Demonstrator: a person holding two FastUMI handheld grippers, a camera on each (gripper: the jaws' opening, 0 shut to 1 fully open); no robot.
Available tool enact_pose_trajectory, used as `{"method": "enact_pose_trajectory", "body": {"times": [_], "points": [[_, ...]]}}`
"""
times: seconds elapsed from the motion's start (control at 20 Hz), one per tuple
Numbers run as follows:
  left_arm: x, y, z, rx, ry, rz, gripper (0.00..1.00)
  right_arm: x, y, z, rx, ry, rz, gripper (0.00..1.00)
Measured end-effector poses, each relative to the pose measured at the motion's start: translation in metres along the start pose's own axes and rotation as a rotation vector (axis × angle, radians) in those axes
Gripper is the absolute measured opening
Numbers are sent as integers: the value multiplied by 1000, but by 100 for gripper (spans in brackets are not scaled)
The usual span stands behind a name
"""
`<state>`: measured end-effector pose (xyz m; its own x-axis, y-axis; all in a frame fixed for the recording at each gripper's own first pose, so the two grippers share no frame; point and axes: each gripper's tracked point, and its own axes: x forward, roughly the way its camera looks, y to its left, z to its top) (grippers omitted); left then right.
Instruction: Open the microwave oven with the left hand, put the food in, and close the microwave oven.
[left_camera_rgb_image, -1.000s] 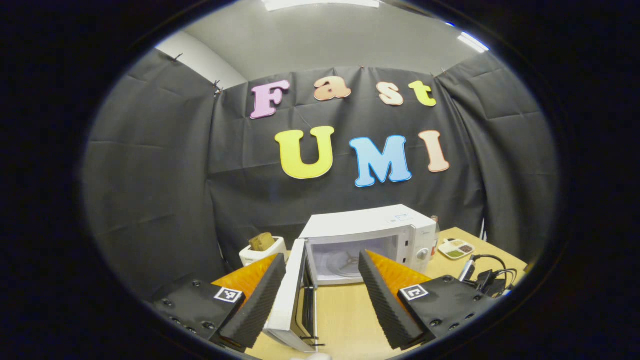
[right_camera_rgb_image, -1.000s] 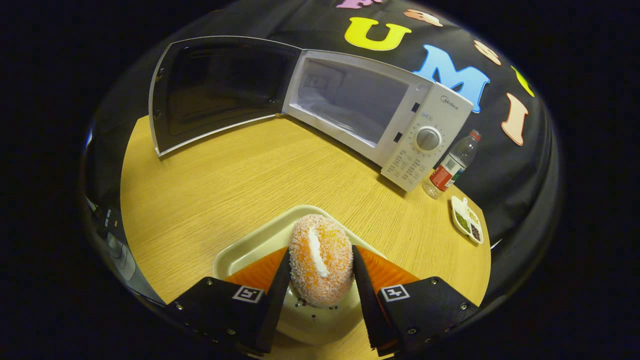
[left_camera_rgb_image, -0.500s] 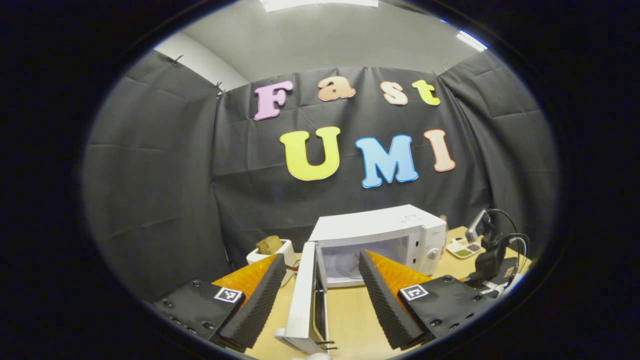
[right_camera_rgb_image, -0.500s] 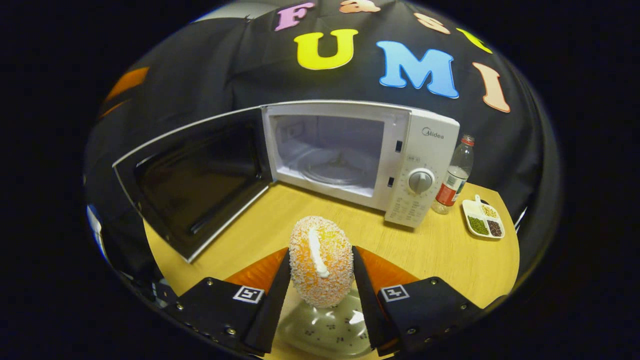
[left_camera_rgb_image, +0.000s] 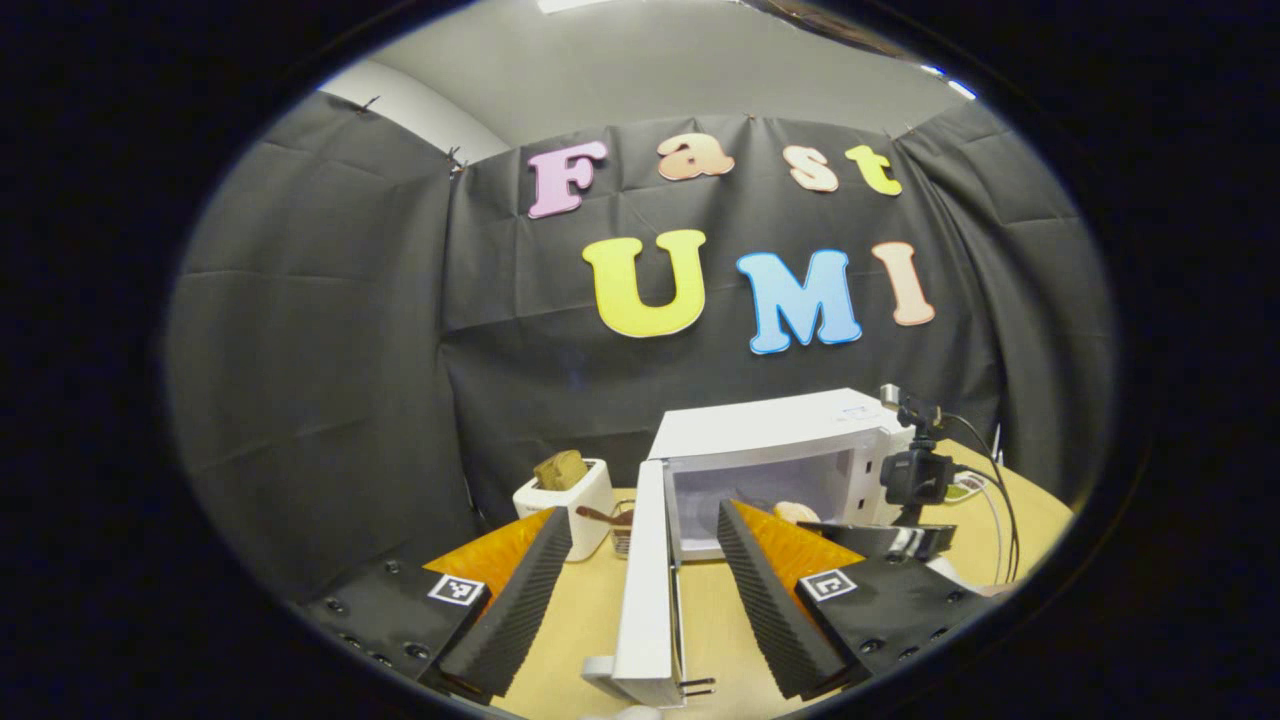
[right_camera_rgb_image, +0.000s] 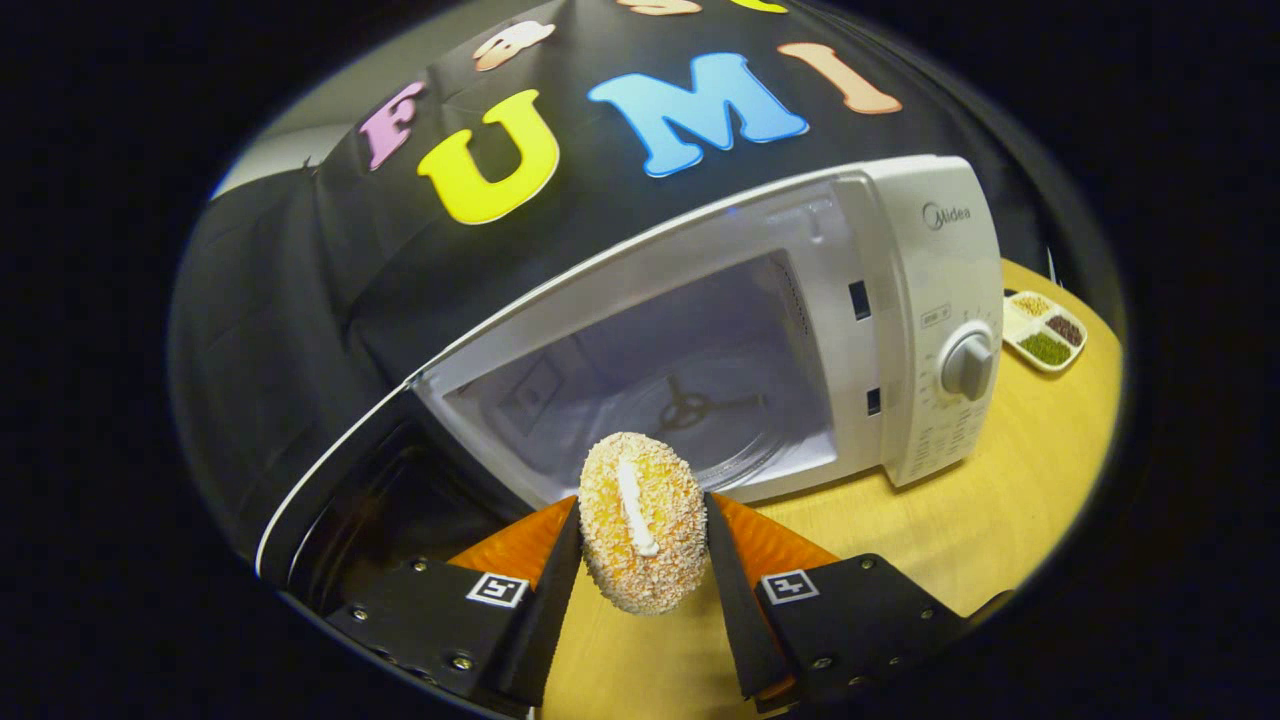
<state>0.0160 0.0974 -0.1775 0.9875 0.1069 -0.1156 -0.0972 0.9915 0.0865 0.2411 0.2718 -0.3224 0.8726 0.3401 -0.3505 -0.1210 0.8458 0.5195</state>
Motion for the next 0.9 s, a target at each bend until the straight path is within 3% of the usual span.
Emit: {"method": "enact_pose_trajectory", "body": {"times": [0.2, 0.3, 0.5, 0.7, 0.85, 0.9], "points": [[6, 6, -9, 4, 9, 6, 99, 50, 0, 19, 164, -106, -60, 70], [8, 9, -17, 6, 13, 17, 98, 67, 2, 26, 178, -168, -78, 69], [9, 19, -25, 11, 29, 37, 100, 86, -16, 30, 170, -238, -200, 69], [5, 27, -30, 24, 36, 46, 100, 103, -21, 20, 207, -229, -214, 69], [3, 31, -28, 30, 25, 46, 99, 98, -26, 22, 189, -245, -229, 85], [2, 32, -28, 31, 26, 45, 99, 91, -30, 23, 165, -242, -250, 85]]}}
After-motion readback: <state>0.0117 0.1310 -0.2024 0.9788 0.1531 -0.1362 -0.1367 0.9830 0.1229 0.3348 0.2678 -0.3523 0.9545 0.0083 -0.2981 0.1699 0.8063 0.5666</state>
